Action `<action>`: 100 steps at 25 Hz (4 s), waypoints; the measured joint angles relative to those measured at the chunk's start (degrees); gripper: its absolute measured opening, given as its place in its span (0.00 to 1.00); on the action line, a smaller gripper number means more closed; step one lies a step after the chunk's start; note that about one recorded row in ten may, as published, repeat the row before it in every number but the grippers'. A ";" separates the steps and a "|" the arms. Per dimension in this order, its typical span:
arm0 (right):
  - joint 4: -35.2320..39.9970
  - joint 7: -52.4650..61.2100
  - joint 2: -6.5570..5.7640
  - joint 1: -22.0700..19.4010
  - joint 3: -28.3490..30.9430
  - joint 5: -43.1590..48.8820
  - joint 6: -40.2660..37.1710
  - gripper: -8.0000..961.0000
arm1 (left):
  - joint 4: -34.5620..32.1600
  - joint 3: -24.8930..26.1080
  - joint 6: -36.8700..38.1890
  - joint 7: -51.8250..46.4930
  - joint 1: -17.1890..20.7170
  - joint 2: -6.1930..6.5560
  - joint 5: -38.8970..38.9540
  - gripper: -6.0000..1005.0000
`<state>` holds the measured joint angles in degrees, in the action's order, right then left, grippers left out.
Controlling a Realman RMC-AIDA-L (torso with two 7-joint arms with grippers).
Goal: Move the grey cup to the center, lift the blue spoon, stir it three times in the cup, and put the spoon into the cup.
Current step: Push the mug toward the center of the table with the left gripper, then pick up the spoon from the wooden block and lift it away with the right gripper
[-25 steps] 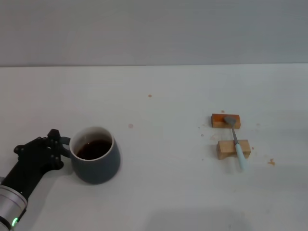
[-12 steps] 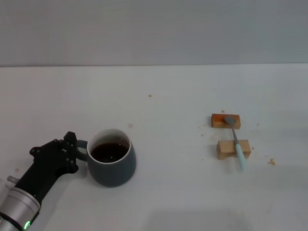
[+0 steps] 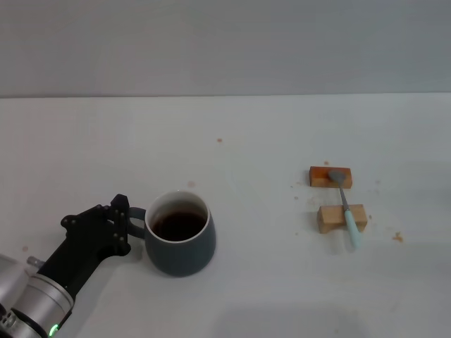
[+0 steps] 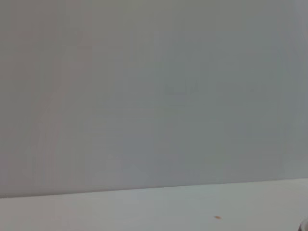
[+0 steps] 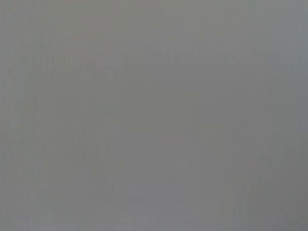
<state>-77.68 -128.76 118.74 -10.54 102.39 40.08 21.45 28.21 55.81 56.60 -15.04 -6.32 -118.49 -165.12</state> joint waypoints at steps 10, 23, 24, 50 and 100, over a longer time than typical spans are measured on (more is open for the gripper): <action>0.08 0.00 0.00 0.09 -0.14 0.00 -0.01 0.44 | 2.65 -0.94 -2.34 -0.03 0.00 0.02 -0.03 0.00; -0.01 0.00 0.00 0.50 -0.38 0.00 -0.01 0.44 | 5.31 -2.27 -4.56 -0.08 -0.04 0.07 -0.03 0.00; -0.01 0.00 0.00 0.50 -0.38 0.00 -0.01 0.44 | 5.53 -2.32 -4.71 -0.10 -0.07 0.11 -0.03 0.00; -0.10 0.00 0.00 0.70 -1.06 0.00 0.00 0.44 | 10.52 -5.29 -8.26 0.14 -0.12 0.37 -0.24 0.00; -3.56 -3.45 0.70 -6.89 -29.70 0.92 1.76 0.44 | 12.72 17.22 -9.47 -1.27 2.09 7.25 -0.37 0.00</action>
<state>-81.24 -132.21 119.44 -17.43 72.69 41.00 23.21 40.93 73.03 47.13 -16.31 -4.23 -111.24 -165.49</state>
